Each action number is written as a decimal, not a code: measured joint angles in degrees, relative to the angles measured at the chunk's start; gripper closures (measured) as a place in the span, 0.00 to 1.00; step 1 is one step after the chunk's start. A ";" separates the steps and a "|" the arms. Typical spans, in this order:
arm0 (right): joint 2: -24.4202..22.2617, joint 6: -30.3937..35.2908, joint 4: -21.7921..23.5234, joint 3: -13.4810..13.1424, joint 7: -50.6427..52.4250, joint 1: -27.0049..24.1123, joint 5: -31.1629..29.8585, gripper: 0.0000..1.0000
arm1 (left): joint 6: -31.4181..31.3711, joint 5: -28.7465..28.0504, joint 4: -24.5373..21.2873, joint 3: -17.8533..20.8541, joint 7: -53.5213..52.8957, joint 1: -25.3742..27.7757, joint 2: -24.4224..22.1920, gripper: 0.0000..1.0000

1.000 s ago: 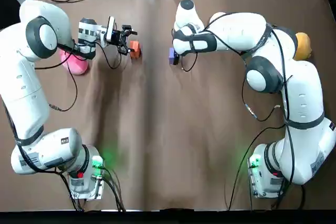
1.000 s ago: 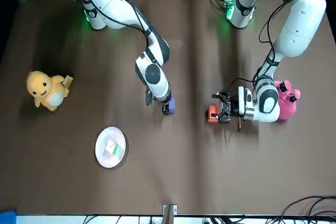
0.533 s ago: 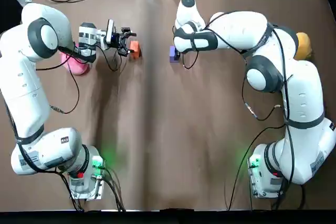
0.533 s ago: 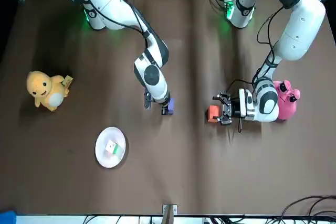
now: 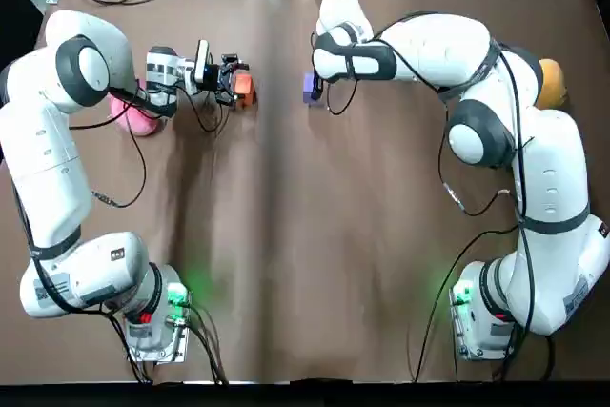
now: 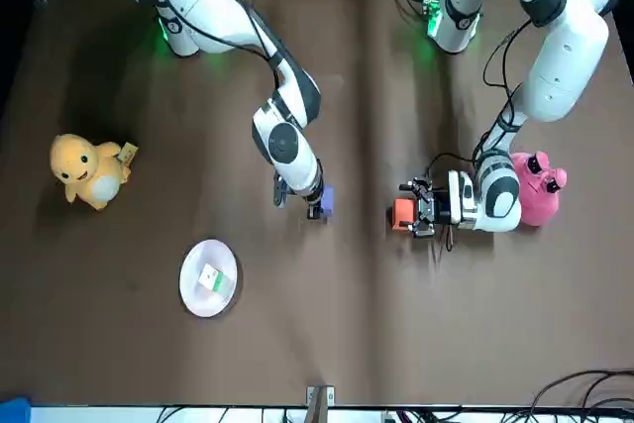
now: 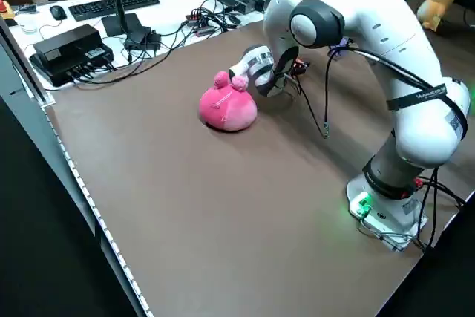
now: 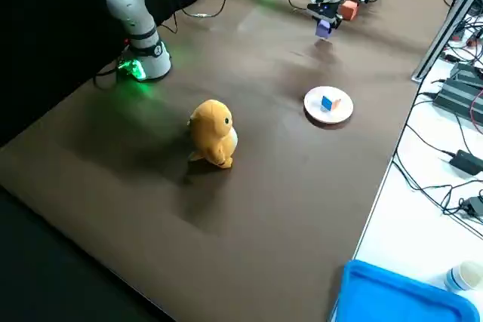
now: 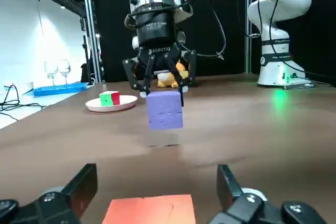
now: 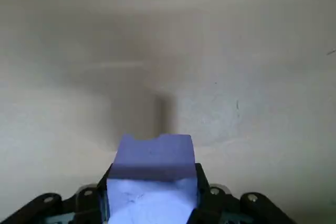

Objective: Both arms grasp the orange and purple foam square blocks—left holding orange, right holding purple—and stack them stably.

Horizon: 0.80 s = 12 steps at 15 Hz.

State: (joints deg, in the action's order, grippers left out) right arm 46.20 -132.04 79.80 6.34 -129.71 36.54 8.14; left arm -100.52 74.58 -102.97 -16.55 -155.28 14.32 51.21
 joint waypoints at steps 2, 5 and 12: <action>-0.13 1.41 -0.80 -0.01 0.00 -0.20 0.01 0.41 | 0.00 0.00 0.23 0.07 -0.17 0.00 0.29 0.00; -0.15 1.94 -1.00 -0.02 0.01 -0.53 0.01 0.41 | 0.00 0.00 0.45 0.22 -0.20 0.00 0.91 0.00; -0.15 2.18 -1.00 -0.01 0.01 -0.62 0.01 0.41 | 0.00 0.00 1.52 0.25 -0.26 -0.01 3.48 0.00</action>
State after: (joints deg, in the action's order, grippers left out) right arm 46.05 -129.86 78.80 6.33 -129.70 35.92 8.15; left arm -100.52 74.58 -101.45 -16.30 -155.53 14.31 54.69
